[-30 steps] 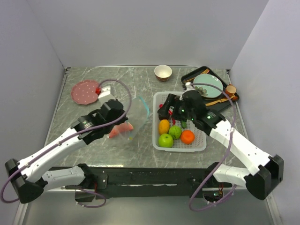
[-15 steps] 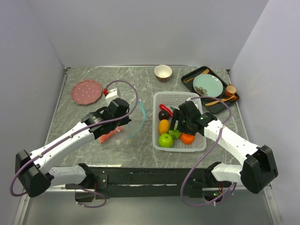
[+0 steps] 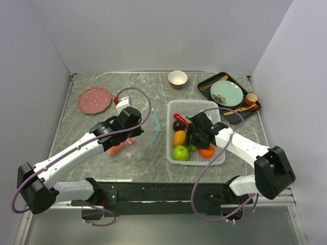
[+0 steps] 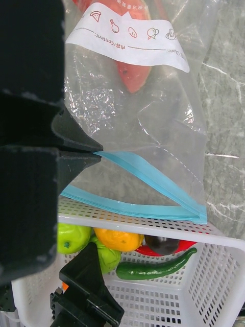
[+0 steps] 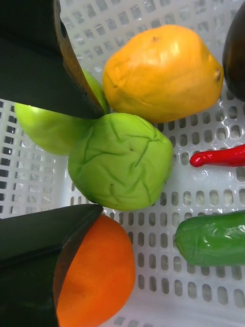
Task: Place the food in the zip-top bag and seal the zipper
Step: Pick up the fake fruit from the bin.
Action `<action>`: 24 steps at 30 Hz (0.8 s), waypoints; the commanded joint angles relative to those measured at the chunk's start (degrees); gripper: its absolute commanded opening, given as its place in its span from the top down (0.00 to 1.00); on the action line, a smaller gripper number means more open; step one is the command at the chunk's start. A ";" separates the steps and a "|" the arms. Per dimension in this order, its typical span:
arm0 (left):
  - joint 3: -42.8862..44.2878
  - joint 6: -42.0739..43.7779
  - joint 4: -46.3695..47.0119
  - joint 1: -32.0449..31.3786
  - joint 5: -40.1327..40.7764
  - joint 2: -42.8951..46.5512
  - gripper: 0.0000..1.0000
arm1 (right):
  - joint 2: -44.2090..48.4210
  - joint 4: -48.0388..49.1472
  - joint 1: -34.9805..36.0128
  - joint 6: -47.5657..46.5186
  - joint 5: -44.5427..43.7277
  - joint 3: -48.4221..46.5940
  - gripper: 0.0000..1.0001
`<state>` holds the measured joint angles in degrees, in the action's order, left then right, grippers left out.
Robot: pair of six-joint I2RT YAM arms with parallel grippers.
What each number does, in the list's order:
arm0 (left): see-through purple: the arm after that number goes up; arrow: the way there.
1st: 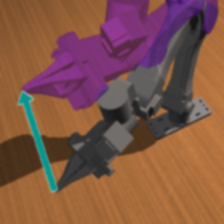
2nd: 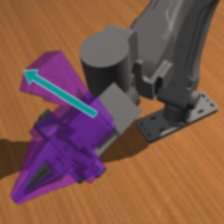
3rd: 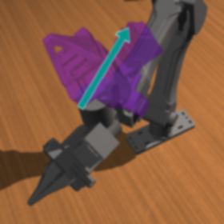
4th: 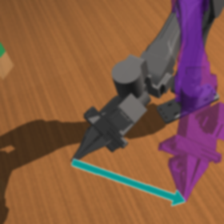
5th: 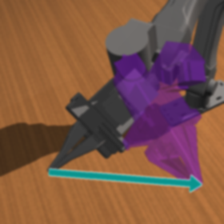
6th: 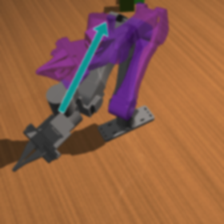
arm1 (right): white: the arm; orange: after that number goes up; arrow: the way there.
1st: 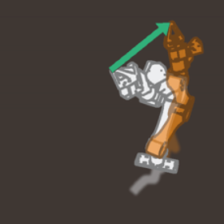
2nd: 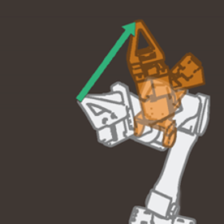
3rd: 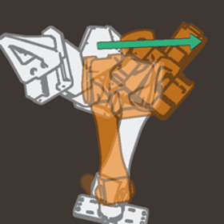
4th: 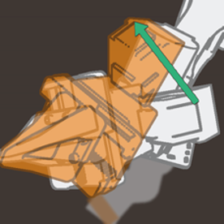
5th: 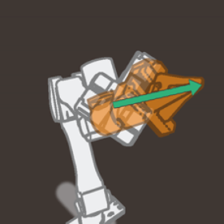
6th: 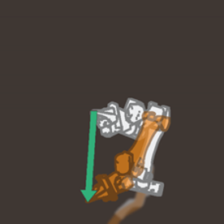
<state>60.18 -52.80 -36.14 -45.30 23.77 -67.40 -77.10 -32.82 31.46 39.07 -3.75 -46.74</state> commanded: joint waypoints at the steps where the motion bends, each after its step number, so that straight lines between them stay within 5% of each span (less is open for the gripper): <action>1: -0.07 0.59 1.69 -0.05 -0.48 0.07 0.99 | -1.56 2.32 -0.26 -0.66 -2.58 -0.01 0.30; 7: 0.20 0.68 1.16 -0.05 -0.39 0.16 0.99 | -1.13 2.76 -0.26 -0.49 -2.75 -0.72 0.36; 14: -0.07 0.85 1.07 -0.05 -0.57 0.16 0.99 | 1.78 3.02 -0.35 -0.40 -4.51 -0.98 0.16; 24: 0.37 1.11 0.72 -0.05 -1.01 -0.02 0.99 | -1.03 3.02 -0.35 -1.45 -7.94 -2.65 0.17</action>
<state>60.18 -52.75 -36.21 -45.30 23.31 -67.40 -77.06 -30.37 31.46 38.65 -7.88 -46.98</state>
